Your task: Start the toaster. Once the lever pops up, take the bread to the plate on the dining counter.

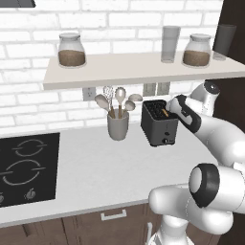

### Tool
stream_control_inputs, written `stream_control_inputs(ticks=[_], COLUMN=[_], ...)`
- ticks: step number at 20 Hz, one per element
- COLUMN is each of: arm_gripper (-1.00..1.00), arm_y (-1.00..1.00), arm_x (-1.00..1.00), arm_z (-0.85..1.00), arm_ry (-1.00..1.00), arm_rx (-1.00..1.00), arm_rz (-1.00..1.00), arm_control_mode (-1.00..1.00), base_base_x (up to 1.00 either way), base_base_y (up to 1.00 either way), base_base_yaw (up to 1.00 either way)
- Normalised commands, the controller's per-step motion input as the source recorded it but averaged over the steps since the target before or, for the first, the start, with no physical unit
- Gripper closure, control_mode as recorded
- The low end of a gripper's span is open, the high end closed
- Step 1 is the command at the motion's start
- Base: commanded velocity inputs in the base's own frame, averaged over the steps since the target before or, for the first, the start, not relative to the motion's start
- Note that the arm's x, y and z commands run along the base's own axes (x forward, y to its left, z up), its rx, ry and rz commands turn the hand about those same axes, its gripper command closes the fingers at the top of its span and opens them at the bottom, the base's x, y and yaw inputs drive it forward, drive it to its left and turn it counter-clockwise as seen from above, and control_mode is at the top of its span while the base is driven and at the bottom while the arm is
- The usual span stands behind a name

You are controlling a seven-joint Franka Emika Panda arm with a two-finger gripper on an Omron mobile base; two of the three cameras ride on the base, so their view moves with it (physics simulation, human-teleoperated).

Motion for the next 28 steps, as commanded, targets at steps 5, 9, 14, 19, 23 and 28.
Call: stream_control_inputs(ticks=[5,9,14,19,23,28], arm_gripper=[-1.0,-1.0,-1.0,-1.0,-1.0,-1.0], arm_y=[0.0,0.0,0.0,0.0,0.0,0.0], arm_x=[0.0,0.0,0.0,0.0,0.0,0.0], arm_z=[0.0,0.0,0.0,0.0,0.0,0.0], arm_ry=[0.0,0.0,0.0,0.0,0.0,0.0], arm_rx=[0.0,0.0,0.0,0.0,0.0,0.0], arm_rz=[0.0,0.0,0.0,0.0,0.0,0.0], arm_control_mode=[-1.0,-1.0,-1.0,-1.0,-1.0,-1.0], base_base_x=[0.0,0.0,0.0,0.0,0.0,0.0], base_base_y=[0.0,0.0,0.0,0.0,0.0,0.0], base_base_yaw=[0.0,0.0,0.0,0.0,0.0,0.0])
